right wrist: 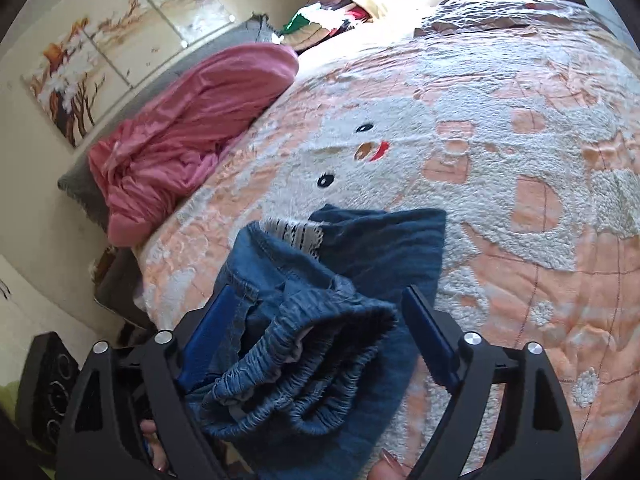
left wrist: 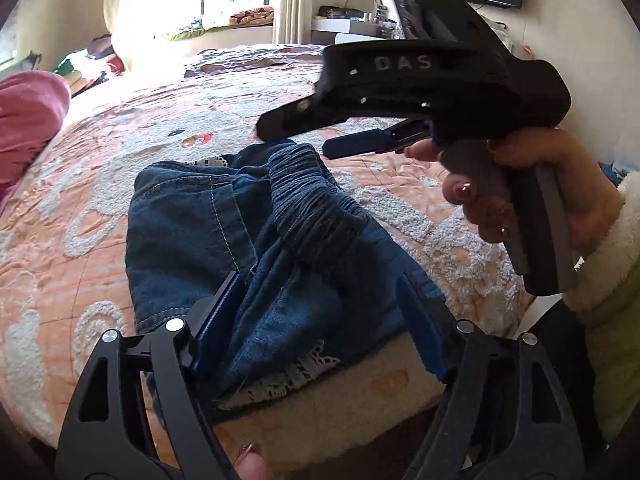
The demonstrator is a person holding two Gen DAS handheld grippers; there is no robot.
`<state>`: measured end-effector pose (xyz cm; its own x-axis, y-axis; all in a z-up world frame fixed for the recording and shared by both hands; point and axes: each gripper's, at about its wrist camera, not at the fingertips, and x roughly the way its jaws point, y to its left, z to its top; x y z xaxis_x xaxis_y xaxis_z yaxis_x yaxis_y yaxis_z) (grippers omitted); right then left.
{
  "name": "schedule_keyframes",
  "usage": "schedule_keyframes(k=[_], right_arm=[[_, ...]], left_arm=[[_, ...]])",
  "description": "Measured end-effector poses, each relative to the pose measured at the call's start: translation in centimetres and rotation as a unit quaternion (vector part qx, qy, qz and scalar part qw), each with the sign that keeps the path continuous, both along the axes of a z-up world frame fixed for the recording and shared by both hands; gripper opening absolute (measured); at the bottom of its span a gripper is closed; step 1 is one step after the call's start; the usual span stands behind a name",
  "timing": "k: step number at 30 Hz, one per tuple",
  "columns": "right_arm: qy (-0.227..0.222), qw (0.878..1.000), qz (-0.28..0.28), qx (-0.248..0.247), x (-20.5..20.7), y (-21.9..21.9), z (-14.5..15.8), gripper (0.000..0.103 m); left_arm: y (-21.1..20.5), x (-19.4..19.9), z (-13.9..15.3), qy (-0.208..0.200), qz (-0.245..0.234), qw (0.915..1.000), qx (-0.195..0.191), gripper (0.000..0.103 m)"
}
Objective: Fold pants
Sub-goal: 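Fold the lifted waistband over the denim with both tools and release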
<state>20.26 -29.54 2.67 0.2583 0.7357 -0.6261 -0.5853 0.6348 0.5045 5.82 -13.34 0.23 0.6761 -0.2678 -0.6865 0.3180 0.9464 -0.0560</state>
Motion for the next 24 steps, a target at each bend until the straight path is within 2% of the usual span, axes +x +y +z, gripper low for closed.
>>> schedule_keyframes(k=[2,4,6,7,10,12,14,16,19,21,22,24], right_arm=[[-0.018,0.999,0.008,-0.041,-0.6,1.2,-0.2,0.086],[-0.044,0.993,0.018,-0.111,-1.1,2.1,-0.9,0.069],[-0.06,0.985,0.029,-0.159,-1.4,2.2,-1.6,0.066],[-0.061,0.984,0.027,-0.168,-1.3,2.0,-2.1,0.066],[-0.056,0.983,0.017,-0.172,-1.1,1.8,-2.7,0.074],[-0.066,0.982,0.017,-0.174,-1.3,1.8,-2.4,0.076],[-0.076,0.986,0.023,-0.149,-1.6,1.4,-1.3,0.077],[-0.094,0.988,0.023,-0.117,-2.1,0.5,0.3,0.078],[-0.115,0.989,0.024,-0.086,-3.0,-0.6,2.2,0.078],[-0.13,0.989,0.033,-0.067,-3.9,-1.1,3.2,0.077],[-0.136,0.988,0.04,-0.063,-4.5,-1.1,3.5,0.075],[-0.145,0.985,0.055,-0.068,-5.3,-0.7,4.0,0.046]], left_arm=[[0.0,-0.1,0.0,0.001,-0.001,1.0,-0.002,0.071],[0.1,0.0,-0.2,0.004,-0.008,1.0,-0.002,0.072],[0.3,0.1,-0.6,0.017,-0.014,0.9996,-0.015,0.072],[0.4,0.1,-0.8,0.025,-0.018,0.9993,-0.021,0.072],[0.3,-0.4,-0.8,0.021,-0.028,0.9993,-0.016,0.073],[1.1,-1.1,-0.2,0.027,-0.031,0.9984,-0.038,0.073],[2.4,-1.7,1.0,0.023,-0.027,0.9978,-0.057,0.074],[3.9,-2.3,2.4,0.007,-0.011,0.9976,-0.068,0.078],[5.6,-2.4,3.5,-0.011,0.025,0.9982,-0.053,0.08],[7.0,-1.7,3.5,-0.008,0.053,0.9972,-0.052,0.08],[7.6,-1.2,3.4,0.001,0.068,0.9963,-0.053,0.08],[8.5,-0.1,2.9,0.019,0.088,0.9948,-0.047,0.08]])
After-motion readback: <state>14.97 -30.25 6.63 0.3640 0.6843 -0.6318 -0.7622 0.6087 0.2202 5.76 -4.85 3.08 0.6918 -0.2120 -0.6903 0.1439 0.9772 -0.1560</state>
